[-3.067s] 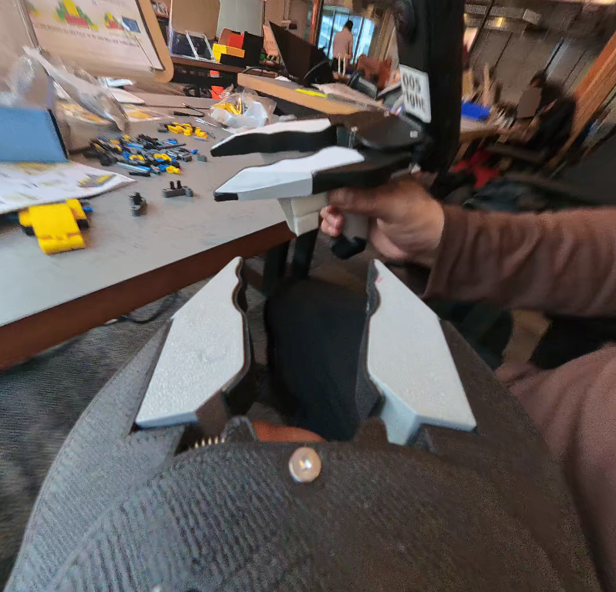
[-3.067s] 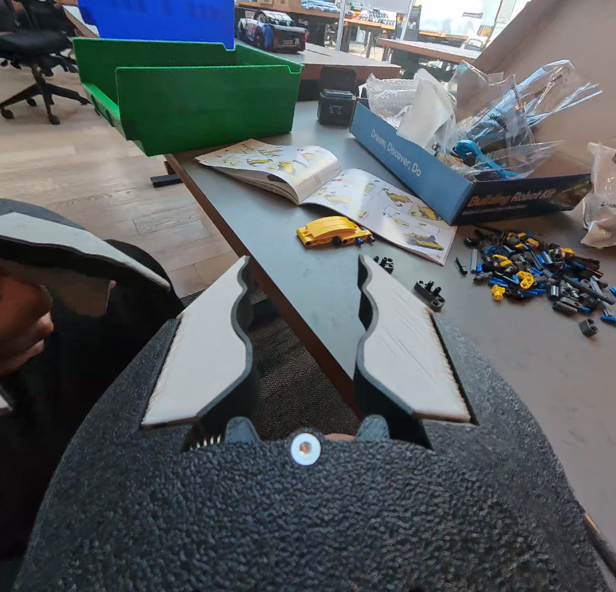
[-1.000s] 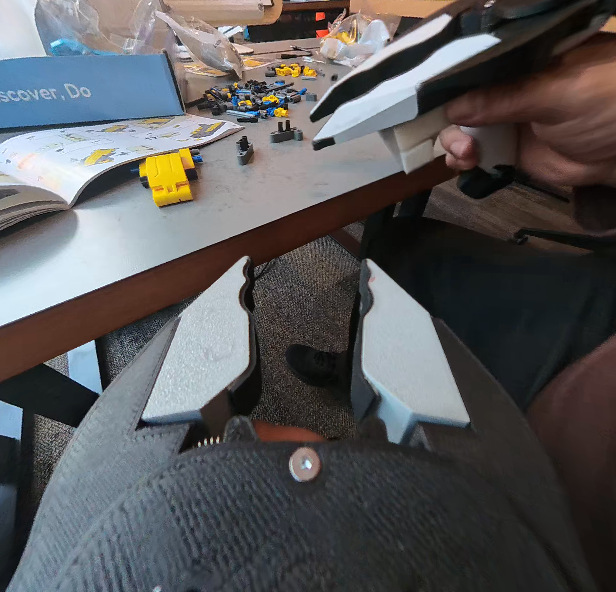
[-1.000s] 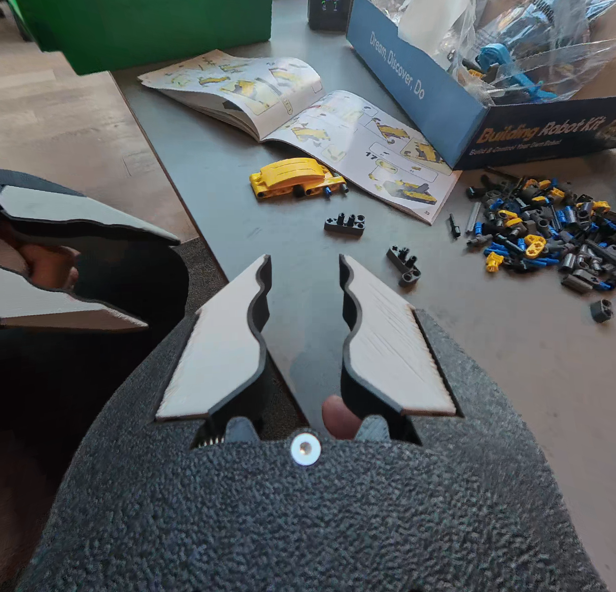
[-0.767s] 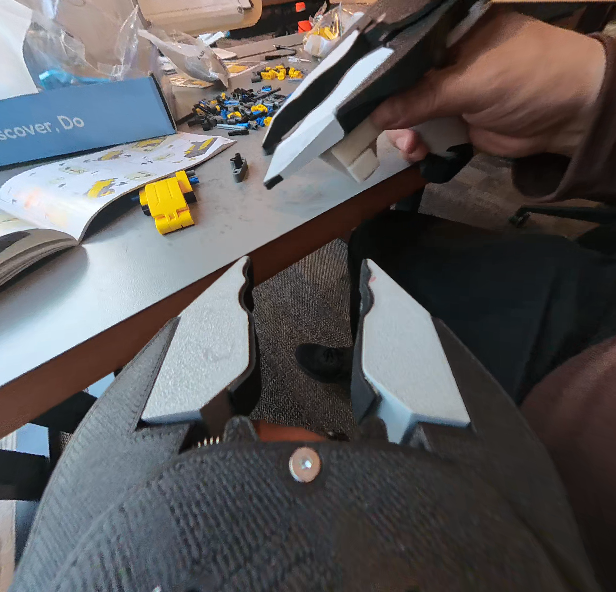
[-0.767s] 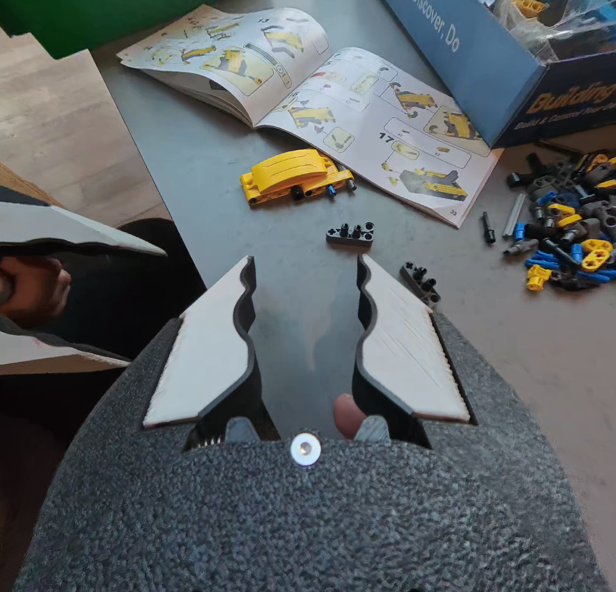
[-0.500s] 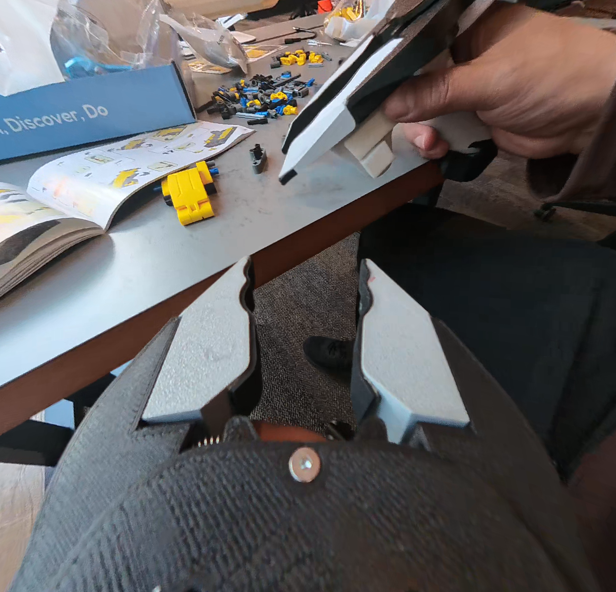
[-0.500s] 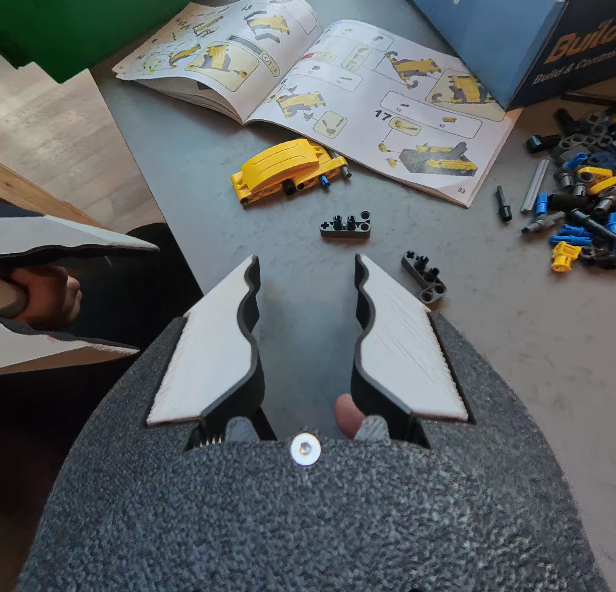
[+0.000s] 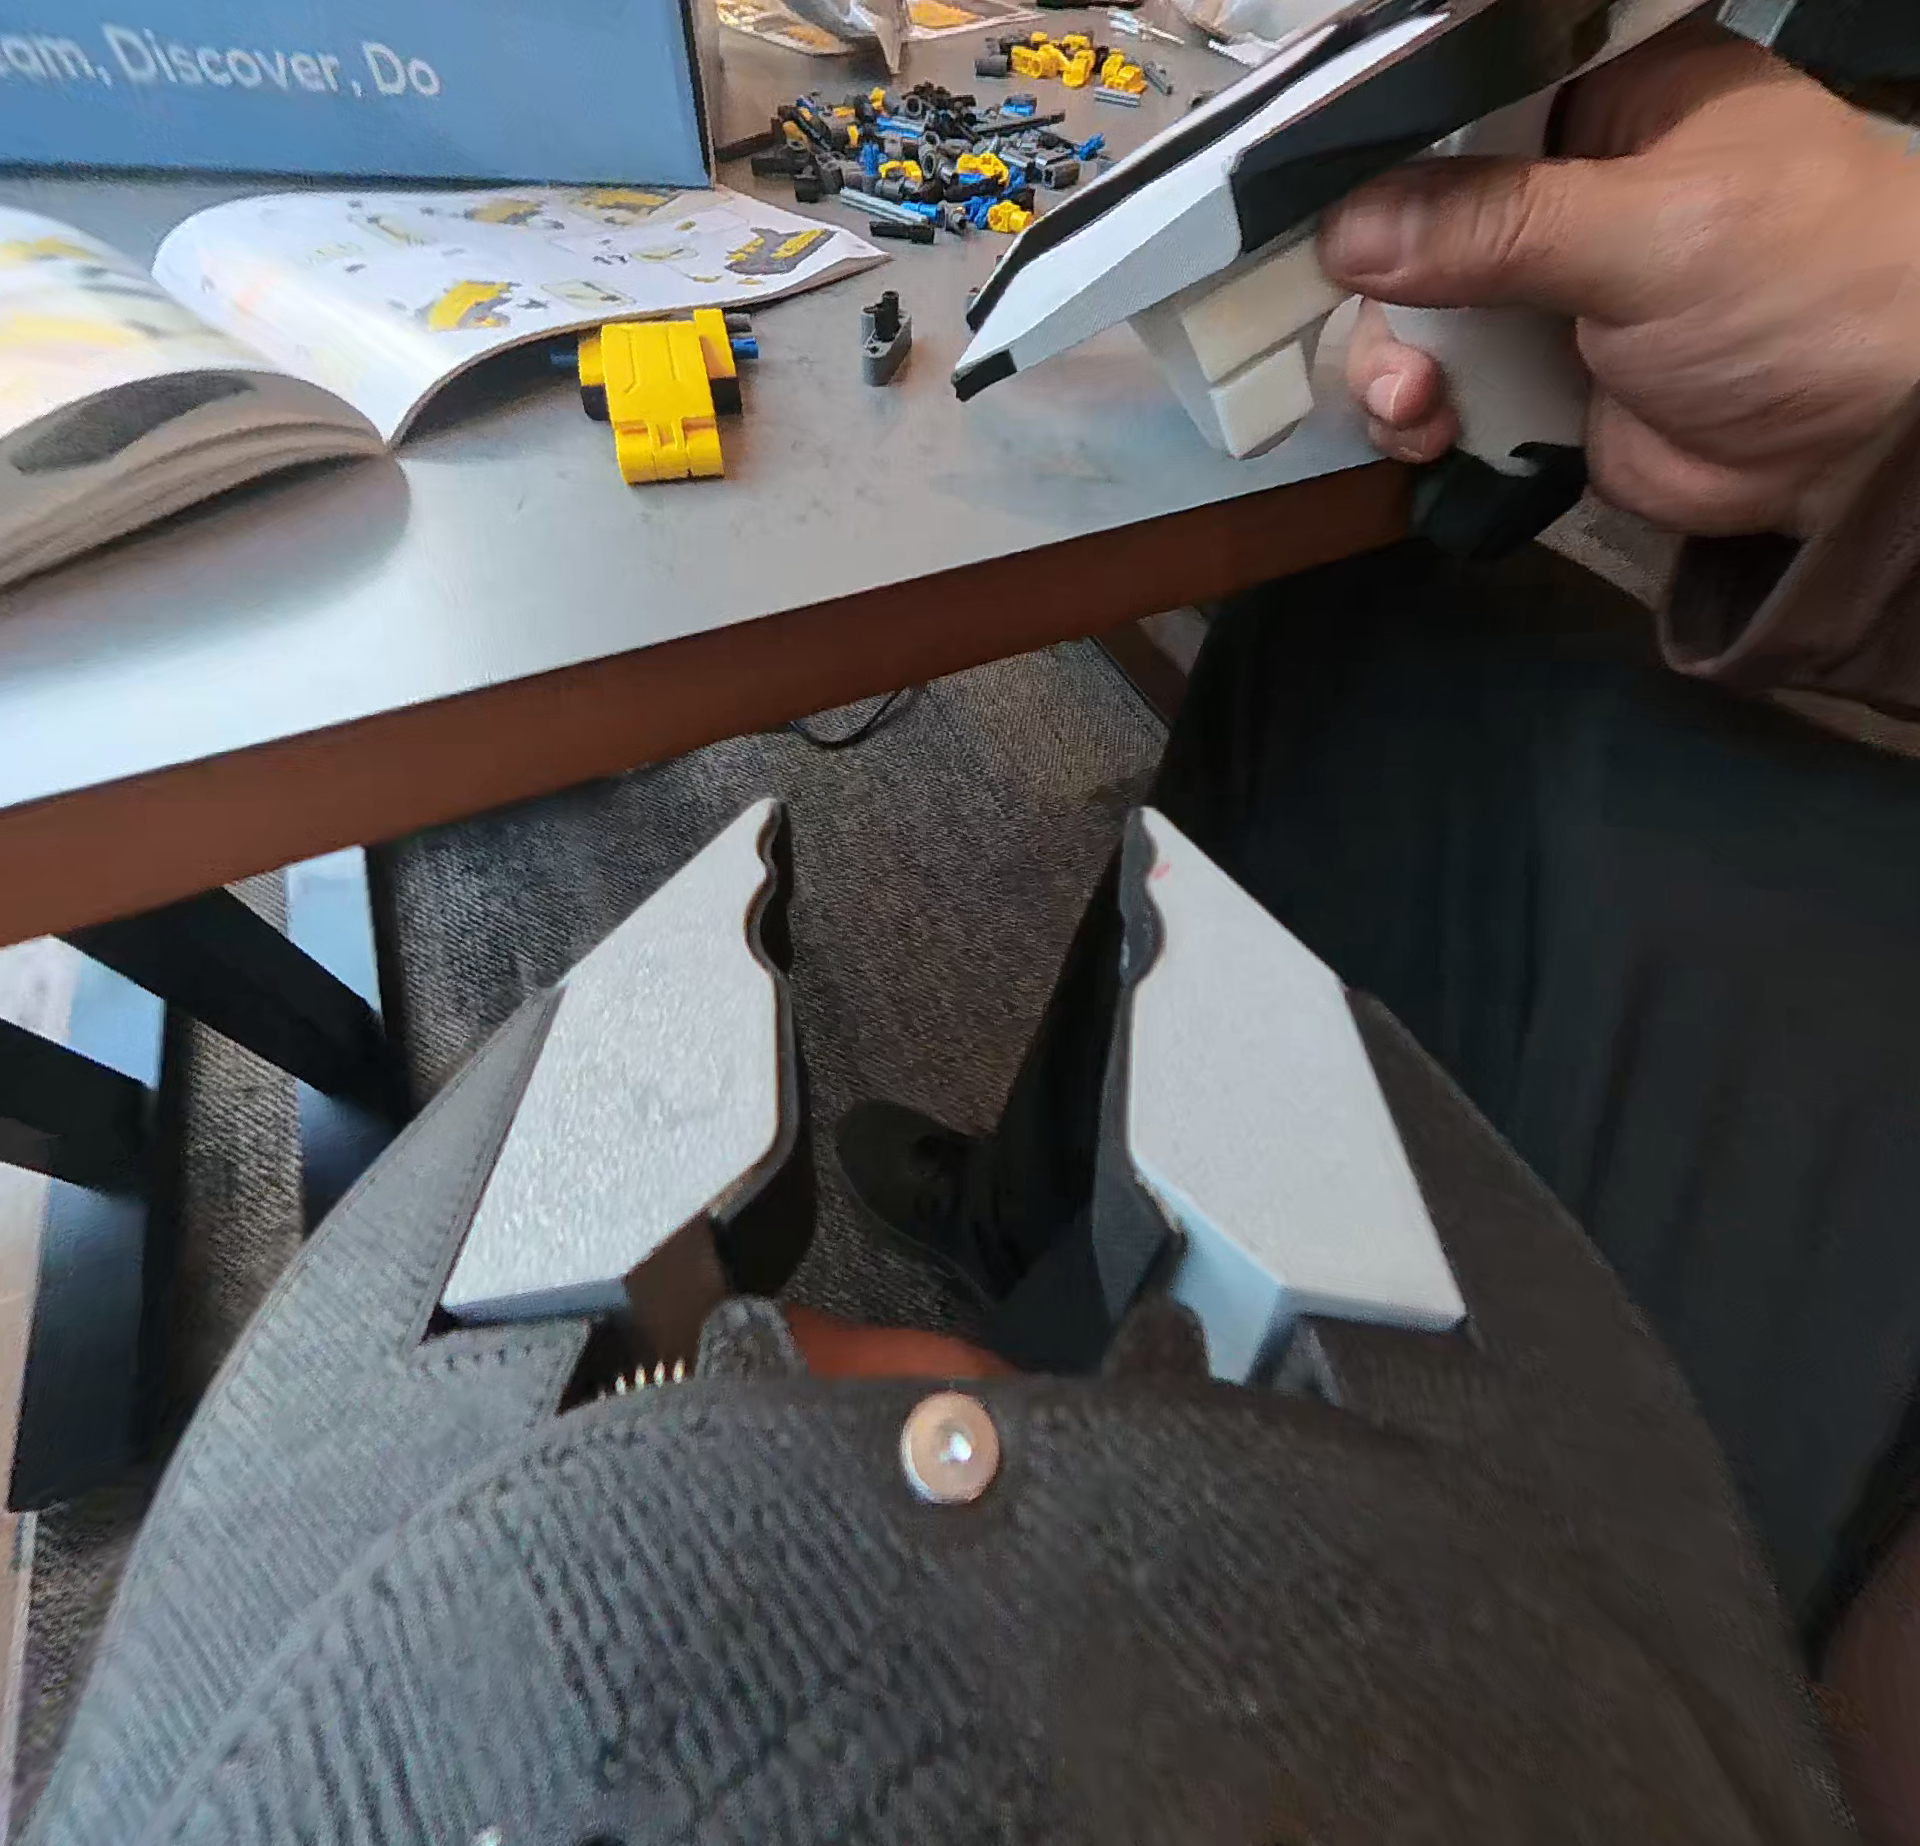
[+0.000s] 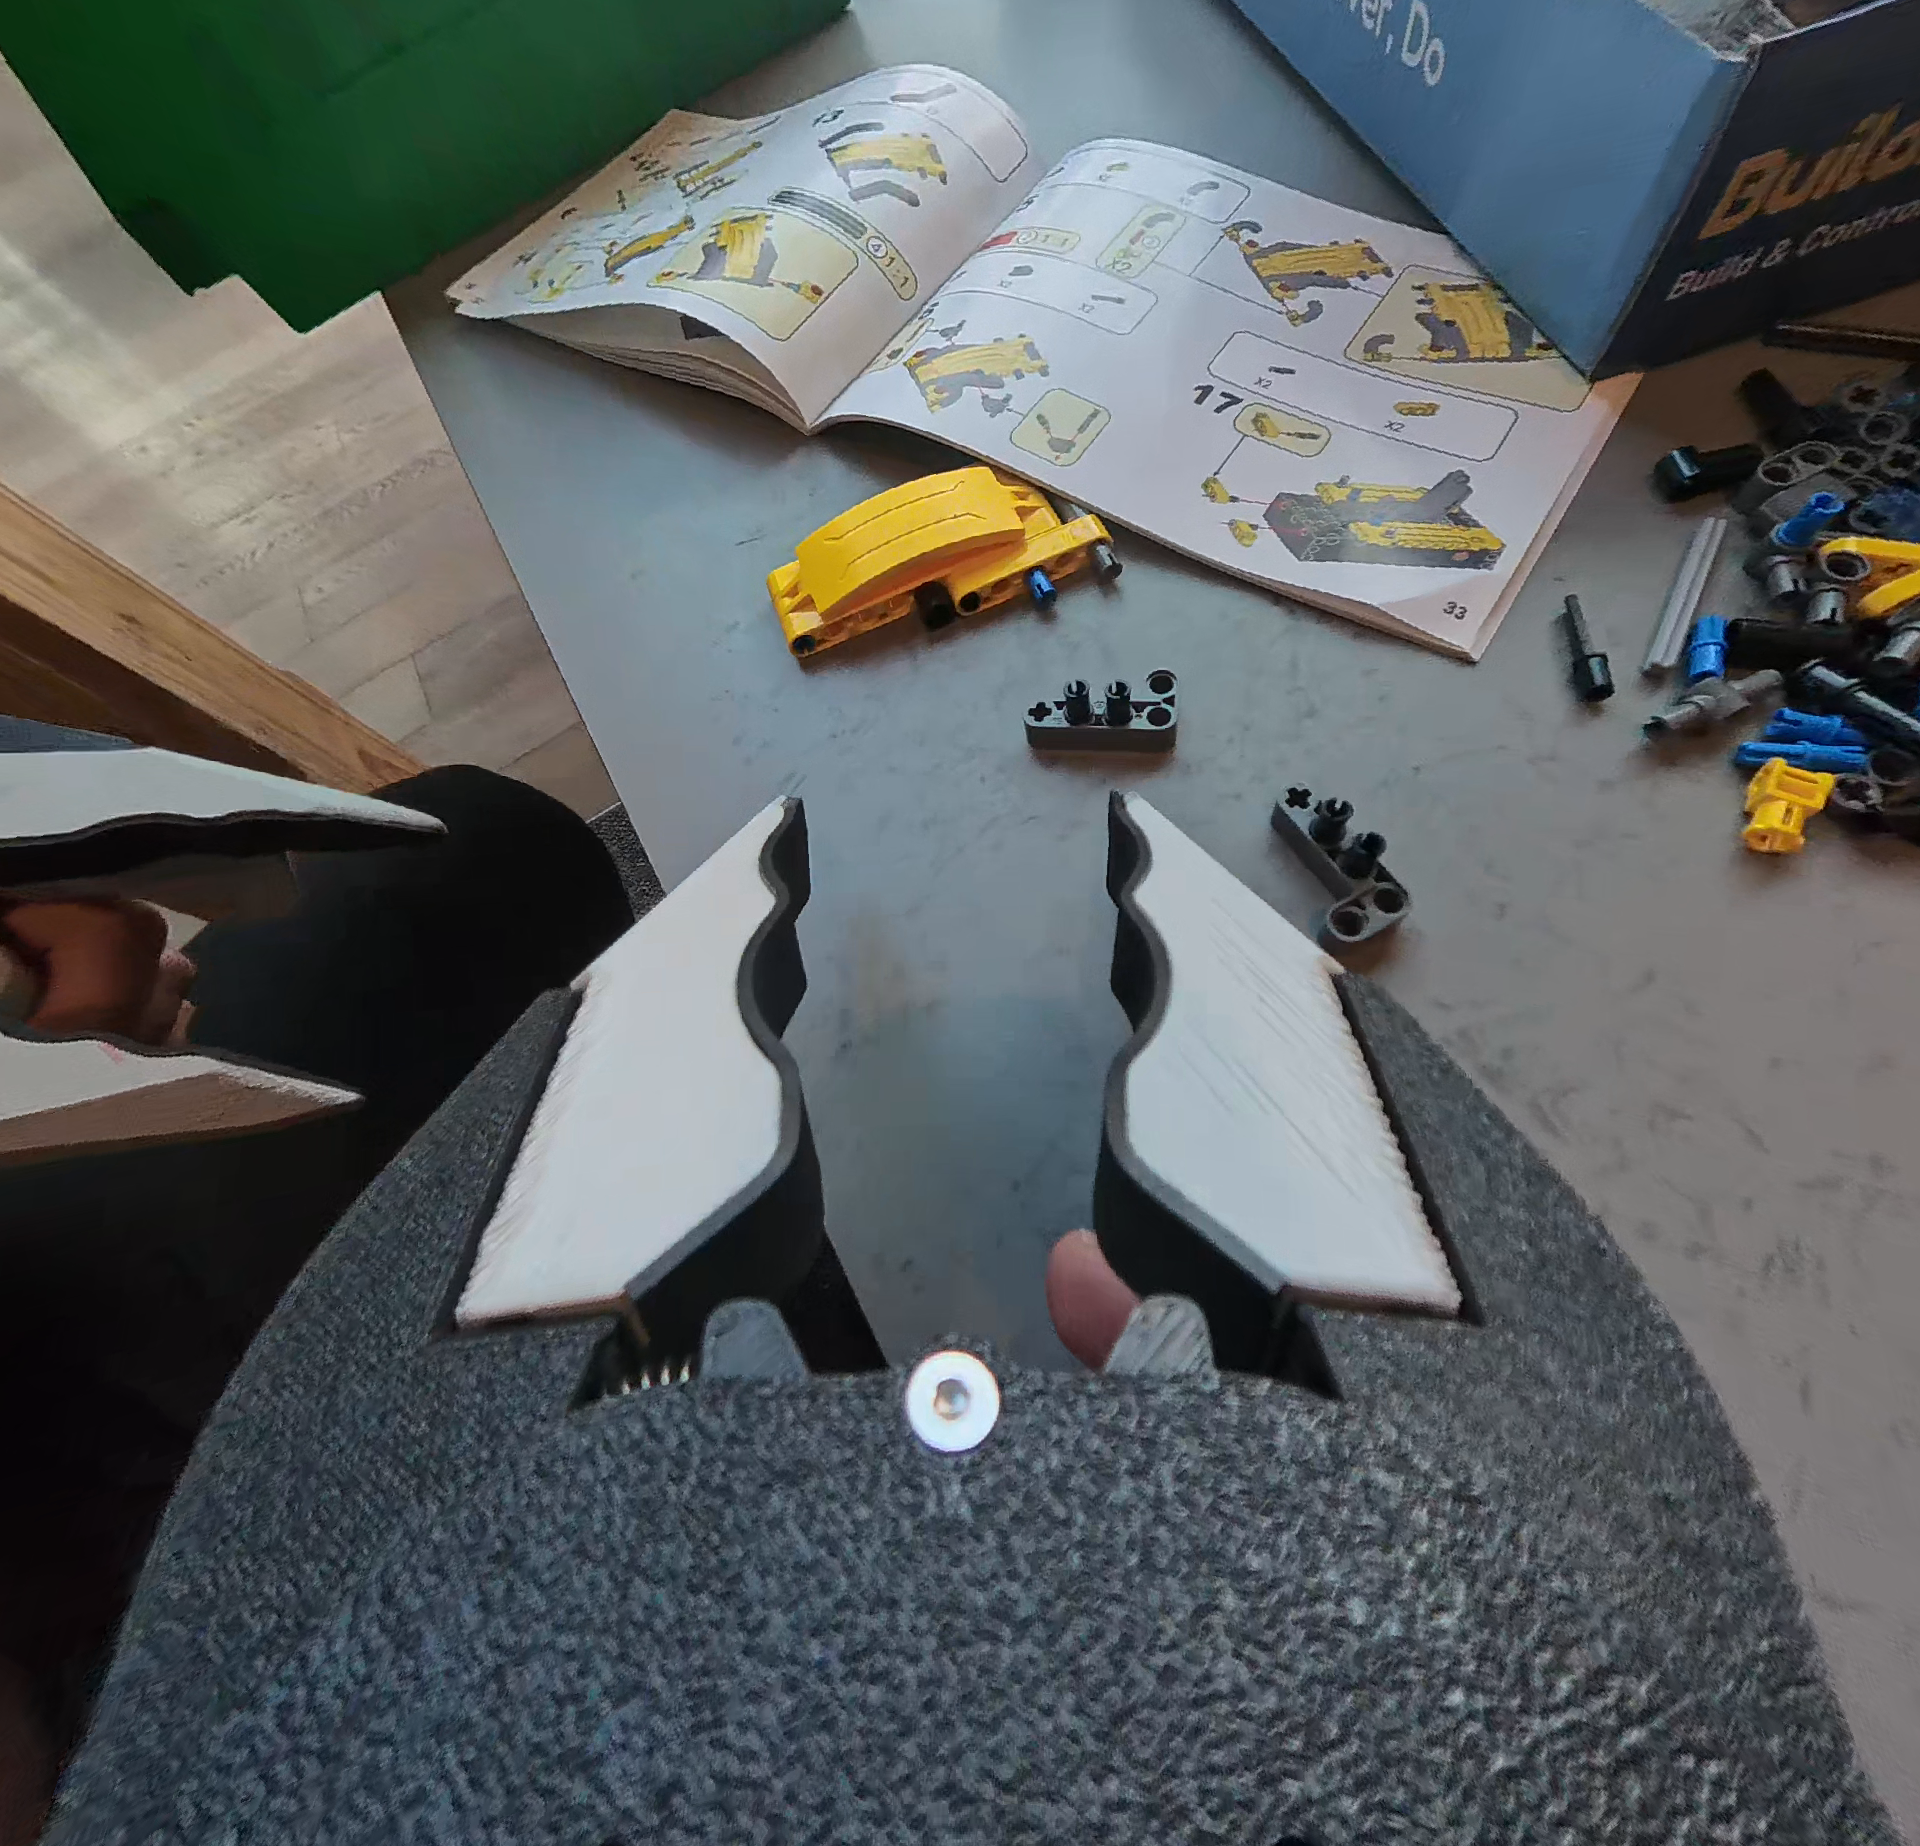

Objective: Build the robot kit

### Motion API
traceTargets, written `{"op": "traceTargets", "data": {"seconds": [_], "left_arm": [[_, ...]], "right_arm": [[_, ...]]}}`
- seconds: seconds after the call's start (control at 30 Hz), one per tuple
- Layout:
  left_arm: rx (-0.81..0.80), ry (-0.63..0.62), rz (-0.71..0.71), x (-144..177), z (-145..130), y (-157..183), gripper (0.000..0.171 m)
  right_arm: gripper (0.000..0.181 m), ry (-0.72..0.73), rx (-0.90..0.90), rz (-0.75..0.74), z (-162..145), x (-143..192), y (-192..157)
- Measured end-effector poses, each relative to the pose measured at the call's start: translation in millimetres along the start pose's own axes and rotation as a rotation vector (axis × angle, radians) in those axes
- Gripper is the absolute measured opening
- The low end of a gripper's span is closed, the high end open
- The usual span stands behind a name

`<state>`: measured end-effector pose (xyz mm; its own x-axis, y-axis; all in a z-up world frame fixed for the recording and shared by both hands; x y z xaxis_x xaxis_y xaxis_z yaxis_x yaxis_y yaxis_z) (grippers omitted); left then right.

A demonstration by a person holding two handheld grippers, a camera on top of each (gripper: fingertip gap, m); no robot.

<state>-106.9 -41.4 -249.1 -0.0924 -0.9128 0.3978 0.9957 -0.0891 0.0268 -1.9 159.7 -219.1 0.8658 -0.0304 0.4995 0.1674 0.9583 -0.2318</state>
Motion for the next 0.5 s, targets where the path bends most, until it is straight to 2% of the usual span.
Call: {"op": "traceTargets", "data": {"seconds": [0.2,0.5], "left_arm": [[0.179,0.052,-0.037,17,1,-8,0.065],[0.265,0.058,-0.004,32,2,-34,0.067]], "right_arm": [[0.060,-0.032,0.015,-0.061,2,-4,1],[0.060,-0.163,0.071,-0.036,5,-11,-4]]}}
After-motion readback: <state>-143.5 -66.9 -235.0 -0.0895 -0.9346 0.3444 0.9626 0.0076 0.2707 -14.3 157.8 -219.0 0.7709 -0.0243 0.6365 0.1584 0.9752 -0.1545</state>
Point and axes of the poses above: each gripper's, where its closed fingertips meet, x back along the fingers, z out of its top, y = z × x across the jaws, the point moved 9 cm from there along x, back along the fingers, and after that the axes turned 4 degrees about z, right-handed, at the moved point
